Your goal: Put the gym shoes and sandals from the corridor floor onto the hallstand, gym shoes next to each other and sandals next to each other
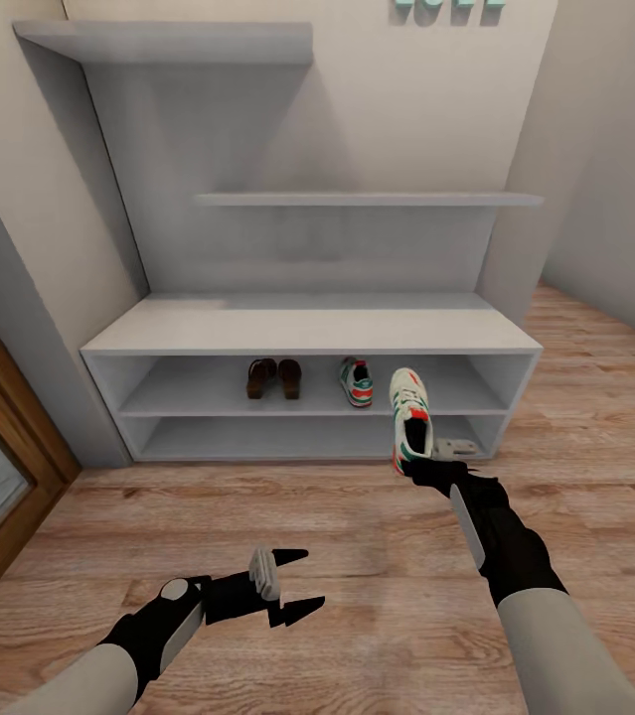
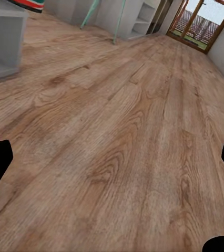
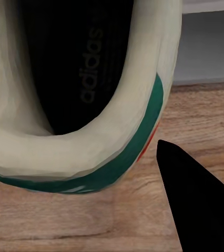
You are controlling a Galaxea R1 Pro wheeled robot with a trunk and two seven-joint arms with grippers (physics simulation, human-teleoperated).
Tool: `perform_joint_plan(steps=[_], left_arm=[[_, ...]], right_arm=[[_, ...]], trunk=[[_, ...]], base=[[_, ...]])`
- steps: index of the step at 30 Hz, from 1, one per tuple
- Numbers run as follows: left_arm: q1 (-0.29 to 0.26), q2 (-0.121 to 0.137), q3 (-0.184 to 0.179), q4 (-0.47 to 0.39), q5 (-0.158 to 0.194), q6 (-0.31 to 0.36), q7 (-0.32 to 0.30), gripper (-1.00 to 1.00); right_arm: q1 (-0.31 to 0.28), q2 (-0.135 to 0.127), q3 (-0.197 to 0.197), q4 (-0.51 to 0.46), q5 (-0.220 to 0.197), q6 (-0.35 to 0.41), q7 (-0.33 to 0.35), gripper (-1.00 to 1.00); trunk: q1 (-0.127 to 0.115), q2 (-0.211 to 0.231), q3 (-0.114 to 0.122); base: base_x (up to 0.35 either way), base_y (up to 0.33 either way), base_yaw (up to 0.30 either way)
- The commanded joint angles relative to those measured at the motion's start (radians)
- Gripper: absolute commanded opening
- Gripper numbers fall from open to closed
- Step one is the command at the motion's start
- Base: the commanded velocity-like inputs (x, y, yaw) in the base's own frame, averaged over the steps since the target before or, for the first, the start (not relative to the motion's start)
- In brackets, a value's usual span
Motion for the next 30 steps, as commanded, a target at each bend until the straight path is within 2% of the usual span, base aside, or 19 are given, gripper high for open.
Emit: perform_joint_plan(steps=[1, 10, 16, 23, 30], left_arm=[[-0.001, 0.001, -0.008, 0.0, 0.009, -0.005, 0.001, 1.0], [0.0, -0.012, -0.008, 0.009, 0.011, -0.005, 0.0, 1.0], [0.0, -0.02, -0.009, 0.028, 0.011, -0.005, 0.0, 1.0], [0.0, -0.021, -0.009, 0.028, 0.011, -0.005, 0.0, 1.0], [0.0, -0.022, -0.009, 0.028, 0.011, -0.005, 0.0, 1.0]], right_arm=[[0.0, 0.001, -0.003, -0.001, 0.0, 0.005, 0.005, -1.0], [0.0, 0.001, -0.002, -0.001, 0.0, 0.004, 0.006, -1.0], [0.0, 0.001, 0.0, -0.003, 0.003, 0.004, 0.01, -1.0], [0.0, 0.0, -0.001, -0.004, 0.003, 0.005, 0.011, -1.0], [0.0, 0.0, -0.002, -0.005, 0.002, 0.005, 0.012, -1.0]], trunk=[[0.0, 0.0, -0.001], [0.0, 0.0, -0.001], [0.0, 0.0, -0.001], [0.0, 0.0, -0.001], [0.0, 0.0, -0.001]], base=[[0.051, 0.0, 0.0], [0.25, -0.017, 0.0], [0.198, -0.171, 0.0], [0.036, -0.037, 0.004], [0.001, -0.001, 0.121]])
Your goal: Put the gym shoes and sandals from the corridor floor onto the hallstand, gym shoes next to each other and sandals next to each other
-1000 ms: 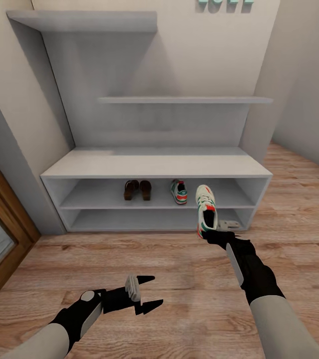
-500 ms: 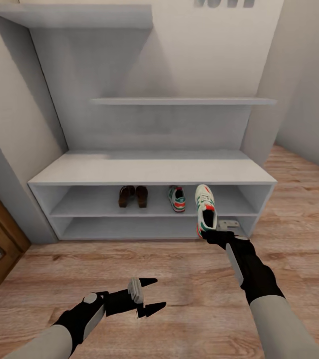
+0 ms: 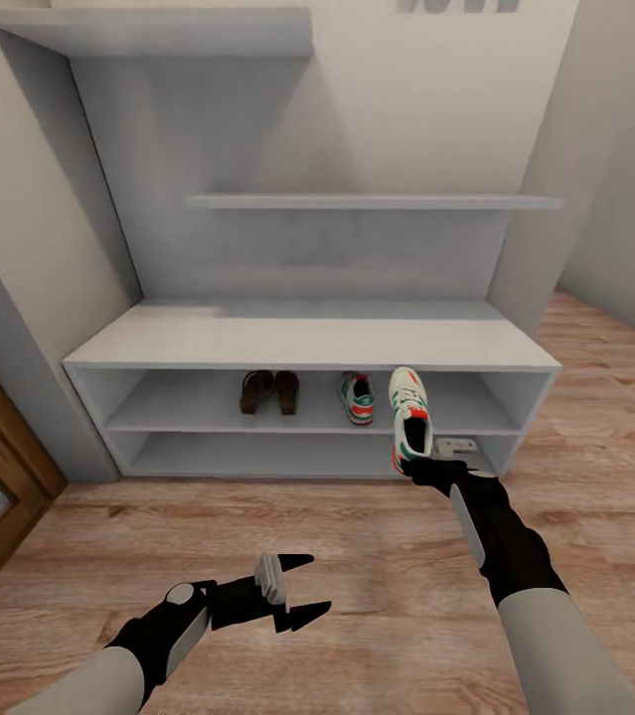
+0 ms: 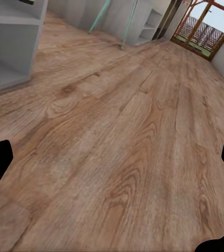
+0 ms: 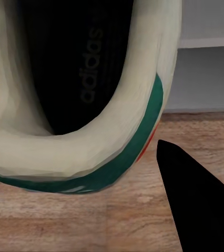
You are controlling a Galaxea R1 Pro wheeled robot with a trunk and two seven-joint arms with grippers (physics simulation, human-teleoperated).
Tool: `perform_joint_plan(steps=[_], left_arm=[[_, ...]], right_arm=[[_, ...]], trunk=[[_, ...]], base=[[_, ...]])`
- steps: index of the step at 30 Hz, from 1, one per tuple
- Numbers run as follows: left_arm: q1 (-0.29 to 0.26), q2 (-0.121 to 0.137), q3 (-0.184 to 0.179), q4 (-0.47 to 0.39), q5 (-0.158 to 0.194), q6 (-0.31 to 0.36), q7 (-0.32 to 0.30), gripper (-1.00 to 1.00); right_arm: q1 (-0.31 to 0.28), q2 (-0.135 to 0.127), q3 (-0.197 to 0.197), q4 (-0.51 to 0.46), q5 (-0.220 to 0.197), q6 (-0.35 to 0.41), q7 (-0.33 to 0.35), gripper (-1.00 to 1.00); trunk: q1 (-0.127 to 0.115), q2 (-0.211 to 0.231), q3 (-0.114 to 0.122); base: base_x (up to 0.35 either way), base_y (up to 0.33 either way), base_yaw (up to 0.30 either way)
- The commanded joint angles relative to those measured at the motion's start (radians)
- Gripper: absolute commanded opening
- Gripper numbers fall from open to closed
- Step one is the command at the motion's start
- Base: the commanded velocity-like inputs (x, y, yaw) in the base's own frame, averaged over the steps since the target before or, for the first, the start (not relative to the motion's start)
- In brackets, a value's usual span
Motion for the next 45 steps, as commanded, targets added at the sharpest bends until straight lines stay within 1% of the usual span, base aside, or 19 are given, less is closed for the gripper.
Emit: perform_joint_plan(steps=[1, 10, 36, 45], left_arm=[[-0.001, 0.001, -0.006, 0.001, 0.007, -0.005, 0.0, 1.0], [0.0, 0.001, -0.006, 0.001, 0.007, -0.004, 0.001, 1.0], [-0.001, -0.003, -0.006, 0.001, 0.007, -0.002, 0.001, 1.0], [-0.001, -0.003, -0.006, 0.001, 0.007, -0.003, 0.001, 1.0]], right_arm=[[0.0, 0.001, -0.004, -0.001, 0.0, 0.005, 0.005, -1.0], [0.0, 0.001, -0.006, -0.001, 0.0, 0.005, 0.005, -1.0], [0.0, 0.0, -0.004, -0.001, 0.0, 0.005, 0.005, -1.0], [0.0, 0.0, -0.005, -0.001, 0.0, 0.005, 0.005, -1.0]], trunk=[[0.0, 0.0, -0.001], [0.0, 0.0, -0.001], [0.011, -0.006, -0.101], [0.011, -0.006, -0.101]], base=[[0.0, 0.0, 0.032], [0.0, 0.0, 0.005], [0.0, 0.0, 0.0], [0.0, 0.0, 0.0]])
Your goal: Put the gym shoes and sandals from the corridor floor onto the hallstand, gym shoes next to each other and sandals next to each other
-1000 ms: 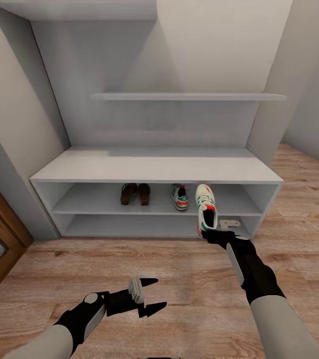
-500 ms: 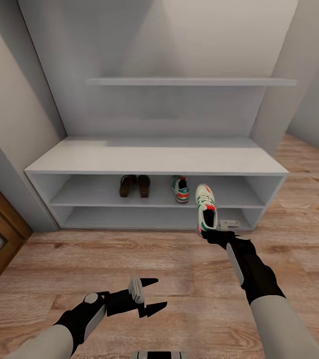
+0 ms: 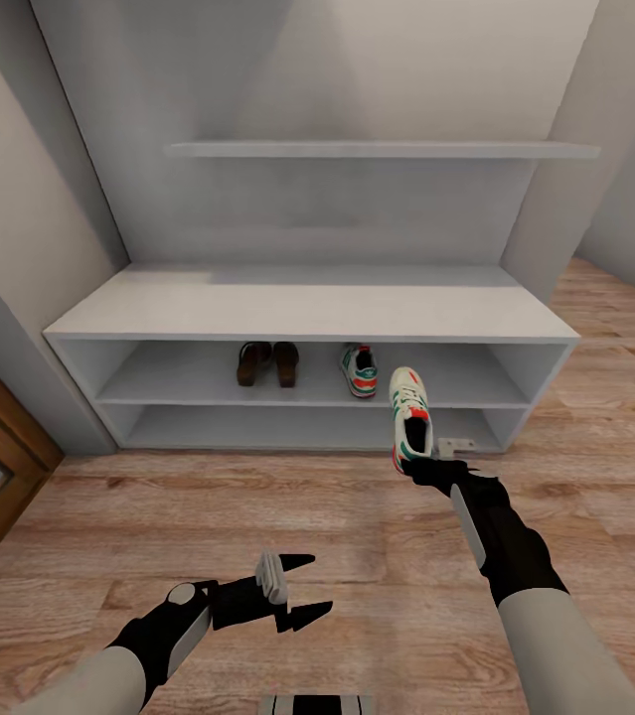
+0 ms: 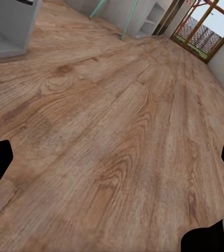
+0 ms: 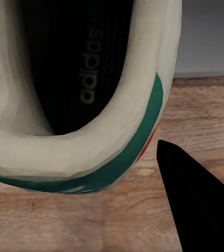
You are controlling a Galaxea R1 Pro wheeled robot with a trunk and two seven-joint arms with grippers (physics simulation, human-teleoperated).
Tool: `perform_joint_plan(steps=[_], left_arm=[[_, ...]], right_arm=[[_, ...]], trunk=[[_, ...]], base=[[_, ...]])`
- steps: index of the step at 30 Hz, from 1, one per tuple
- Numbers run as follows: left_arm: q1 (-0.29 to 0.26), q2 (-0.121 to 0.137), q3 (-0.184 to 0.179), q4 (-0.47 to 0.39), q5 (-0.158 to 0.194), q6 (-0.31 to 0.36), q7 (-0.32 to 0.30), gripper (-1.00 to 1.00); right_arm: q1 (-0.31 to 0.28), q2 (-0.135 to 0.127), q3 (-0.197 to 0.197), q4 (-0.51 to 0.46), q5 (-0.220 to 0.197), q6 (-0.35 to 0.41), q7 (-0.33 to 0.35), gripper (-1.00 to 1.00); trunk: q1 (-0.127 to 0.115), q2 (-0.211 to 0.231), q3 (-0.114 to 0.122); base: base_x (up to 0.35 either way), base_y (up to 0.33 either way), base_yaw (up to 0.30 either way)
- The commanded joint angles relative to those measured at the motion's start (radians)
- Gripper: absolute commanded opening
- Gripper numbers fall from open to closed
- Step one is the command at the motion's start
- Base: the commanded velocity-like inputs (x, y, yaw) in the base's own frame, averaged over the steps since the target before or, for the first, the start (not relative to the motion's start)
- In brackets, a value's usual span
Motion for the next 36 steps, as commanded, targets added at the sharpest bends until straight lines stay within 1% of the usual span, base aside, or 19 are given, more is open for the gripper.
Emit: perform_joint_plan(steps=[1, 4, 7, 14, 19, 23, 29, 36], left_arm=[[-0.001, 0.0, -0.004, 0.001, 0.005, -0.005, -0.001, 1.0], [0.0, 0.0, -0.004, 0.001, 0.005, -0.004, 0.0, 1.0], [-0.001, -0.001, -0.004, 0.001, 0.005, -0.004, 0.0, 1.0], [0.0, -0.001, -0.004, 0.001, 0.005, -0.005, 0.0, 1.0], [0.0, -0.001, -0.004, 0.001, 0.006, -0.004, -0.001, 1.0], [-0.001, -0.002, -0.004, 0.002, 0.006, -0.004, -0.001, 1.0], [-0.001, -0.002, -0.004, 0.002, 0.006, -0.004, -0.001, 1.0], [0.0, -0.002, -0.004, 0.002, 0.006, -0.004, -0.001, 1.0]], right_arm=[[0.0, 0.001, -0.004, -0.001, 0.0, 0.005, 0.005, -1.0], [0.0, 0.001, -0.004, -0.002, 0.0, 0.005, 0.005, -1.0], [0.0, 0.001, -0.004, -0.003, 0.0, 0.005, 0.005, -1.0], [0.0, 0.001, -0.004, -0.002, 0.0, 0.005, 0.005, -1.0], [0.0, 0.001, -0.004, -0.001, 0.0, 0.006, 0.004, -1.0], [0.0, 0.0, -0.004, -0.001, 0.0, 0.006, 0.002, -1.0], [0.0, 0.001, -0.005, -0.002, 0.0, 0.005, -0.001, -1.0], [0.0, 0.001, -0.004, -0.003, 0.0, 0.005, -0.002, -1.0]], trunk=[[0.0, 0.0, -0.001], [0.0, 0.0, -0.001], [0.0, 0.0, -0.001], [0.0, 0.0, -0.001], [0.0, 0.0, -0.001], [0.0, 0.0, -0.001], [0.0, 0.0, -0.001], [0.0, 0.0, -0.001]], base=[[0.0, 0.0, 0.0], [0.021, -0.043, 0.002], [0.075, -0.209, 0.079], [0.095, -0.27, 0.24], [0.17, -0.253, 0.082], [0.278, -0.051, 0.01], [0.093, -0.005, 0.001], [0.251, 0.0, 0.0]])
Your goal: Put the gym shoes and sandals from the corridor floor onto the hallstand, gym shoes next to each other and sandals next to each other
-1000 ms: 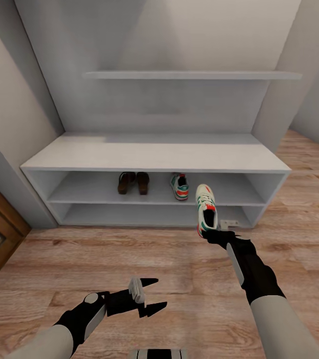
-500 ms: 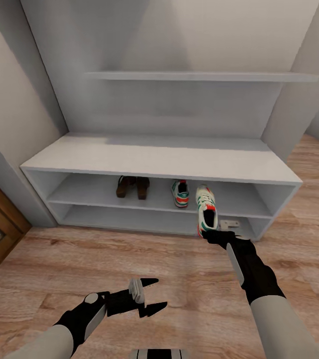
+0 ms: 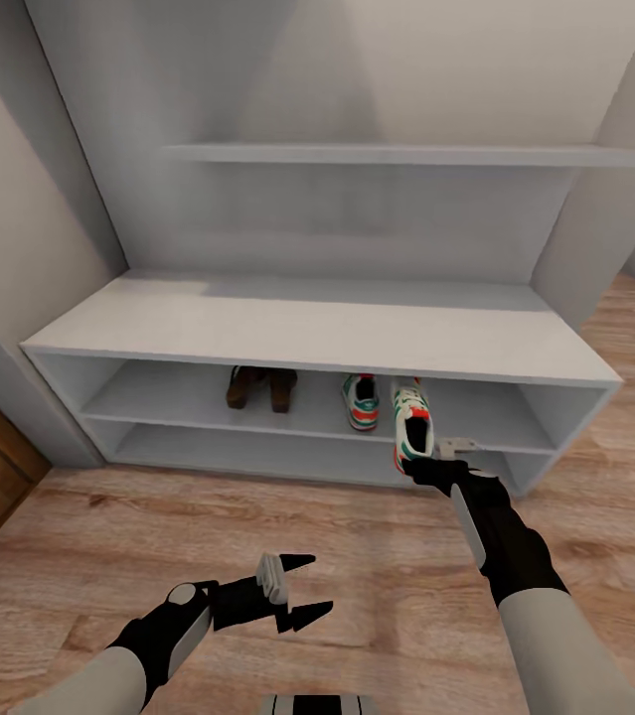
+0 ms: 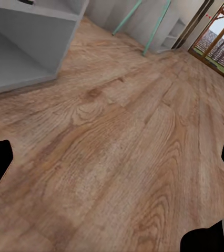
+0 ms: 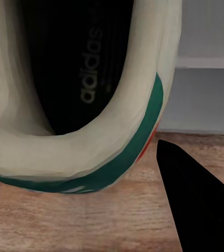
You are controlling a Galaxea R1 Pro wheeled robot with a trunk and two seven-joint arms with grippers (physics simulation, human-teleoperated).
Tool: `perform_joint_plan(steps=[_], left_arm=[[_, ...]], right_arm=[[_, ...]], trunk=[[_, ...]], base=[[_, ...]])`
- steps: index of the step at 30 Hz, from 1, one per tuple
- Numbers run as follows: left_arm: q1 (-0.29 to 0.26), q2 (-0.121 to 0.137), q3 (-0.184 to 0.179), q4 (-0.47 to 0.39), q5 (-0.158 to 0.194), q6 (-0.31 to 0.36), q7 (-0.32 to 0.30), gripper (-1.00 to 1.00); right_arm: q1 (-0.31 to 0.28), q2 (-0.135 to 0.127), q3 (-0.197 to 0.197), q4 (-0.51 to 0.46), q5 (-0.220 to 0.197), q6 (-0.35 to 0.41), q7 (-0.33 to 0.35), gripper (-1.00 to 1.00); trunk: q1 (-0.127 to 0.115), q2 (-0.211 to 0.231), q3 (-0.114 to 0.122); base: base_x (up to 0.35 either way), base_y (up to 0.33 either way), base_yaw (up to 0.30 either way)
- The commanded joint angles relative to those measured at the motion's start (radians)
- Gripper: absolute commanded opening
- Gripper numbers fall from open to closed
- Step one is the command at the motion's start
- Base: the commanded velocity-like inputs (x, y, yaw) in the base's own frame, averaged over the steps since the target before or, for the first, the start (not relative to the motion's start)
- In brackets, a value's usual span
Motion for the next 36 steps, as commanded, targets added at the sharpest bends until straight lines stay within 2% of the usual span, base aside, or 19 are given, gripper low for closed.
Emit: perform_joint_plan(steps=[1, 14, 23, 31, 36], left_arm=[[-0.001, 0.0, -0.005, 0.001, 0.005, -0.005, -0.001, 1.0], [-0.001, 0.0, -0.005, 0.001, 0.005, -0.005, -0.001, 1.0], [-0.001, 0.0, -0.005, 0.001, 0.005, -0.005, -0.001, 1.0], [-0.001, 0.0, -0.005, 0.001, 0.005, -0.005, -0.001, 1.0], [-0.002, -0.014, -0.005, 0.001, 0.005, -0.005, 0.0, 1.0]], right_arm=[[0.0, 0.001, -0.004, -0.001, 0.0, 0.005, 0.004, -1.0], [0.0, 0.001, -0.003, -0.001, 0.001, 0.005, 0.002, -1.0], [0.0, 0.002, -0.003, 0.0, 0.001, 0.005, 0.002, -1.0], [0.0, 0.002, -0.003, 0.0, 0.001, 0.004, 0.002, -1.0], [0.0, 0.002, -0.003, 0.0, 0.001, 0.004, 0.002, -1.0]], trunk=[[0.0, 0.0, -0.001], [0.0, 0.0, -0.001], [0.0, 0.0, -0.001], [0.0, 0.0, -0.001], [0.0, 0.0, -0.001]], base=[[0.068, 0.0, 0.0], [0.259, 0.0, 0.0], [0.053, 0.0, 0.0], [0.186, 0.0, 0.0], [0.02, 0.0, 0.0]])
